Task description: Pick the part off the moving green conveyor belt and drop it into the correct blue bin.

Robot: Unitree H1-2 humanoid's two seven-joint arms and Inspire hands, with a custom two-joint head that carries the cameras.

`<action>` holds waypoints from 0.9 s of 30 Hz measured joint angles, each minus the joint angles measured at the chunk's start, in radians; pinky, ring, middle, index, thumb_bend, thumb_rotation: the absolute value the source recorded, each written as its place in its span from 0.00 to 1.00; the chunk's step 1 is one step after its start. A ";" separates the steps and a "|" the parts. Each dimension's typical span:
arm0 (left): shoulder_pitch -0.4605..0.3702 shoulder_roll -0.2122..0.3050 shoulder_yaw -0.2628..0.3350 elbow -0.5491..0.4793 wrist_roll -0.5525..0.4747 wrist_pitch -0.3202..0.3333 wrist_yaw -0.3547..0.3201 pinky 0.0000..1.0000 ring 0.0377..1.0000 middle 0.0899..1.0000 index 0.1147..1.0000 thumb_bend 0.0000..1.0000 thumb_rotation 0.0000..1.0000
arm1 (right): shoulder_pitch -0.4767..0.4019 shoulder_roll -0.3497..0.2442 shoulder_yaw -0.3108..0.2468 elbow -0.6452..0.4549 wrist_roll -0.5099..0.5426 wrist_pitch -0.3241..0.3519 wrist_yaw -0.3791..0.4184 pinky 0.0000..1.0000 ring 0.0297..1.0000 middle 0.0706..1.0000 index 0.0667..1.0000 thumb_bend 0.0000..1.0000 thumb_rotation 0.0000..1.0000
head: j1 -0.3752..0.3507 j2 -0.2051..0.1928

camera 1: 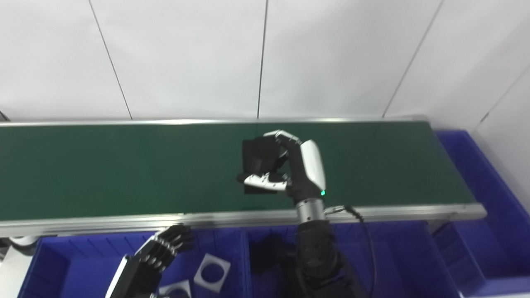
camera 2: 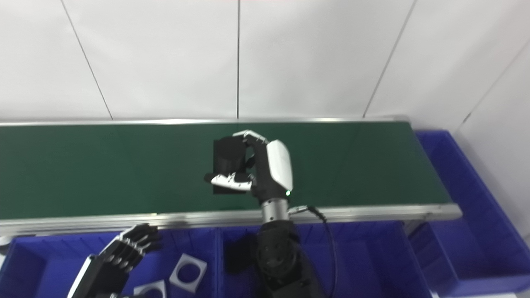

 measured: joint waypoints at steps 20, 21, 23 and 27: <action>0.021 0.061 -0.097 -0.125 0.046 0.054 0.135 0.74 0.78 0.78 0.75 0.89 0.07 | 0.292 -0.068 -0.049 -0.279 -0.009 0.046 0.171 0.31 0.35 0.45 0.54 0.50 0.00 | 0.029 0.083; 0.022 0.063 -0.100 -0.126 0.052 0.056 0.139 0.75 0.79 0.78 0.75 0.89 0.07 | 0.304 -0.072 -0.051 -0.284 -0.011 0.049 0.177 0.31 0.35 0.45 0.54 0.50 0.00 | 0.029 0.089; 0.022 0.068 -0.108 -0.133 0.055 0.060 0.145 0.75 0.79 0.78 0.74 0.90 0.07 | 0.320 -0.076 -0.061 -0.294 -0.015 0.073 0.198 0.31 0.35 0.45 0.54 0.50 0.00 | 0.032 0.090; 0.022 0.069 -0.117 -0.150 0.065 0.070 0.169 0.77 0.80 0.78 0.74 0.90 0.08 | 0.345 -0.101 -0.083 -0.318 -0.015 0.124 0.243 0.32 0.35 0.44 0.54 0.50 0.00 | 0.035 0.095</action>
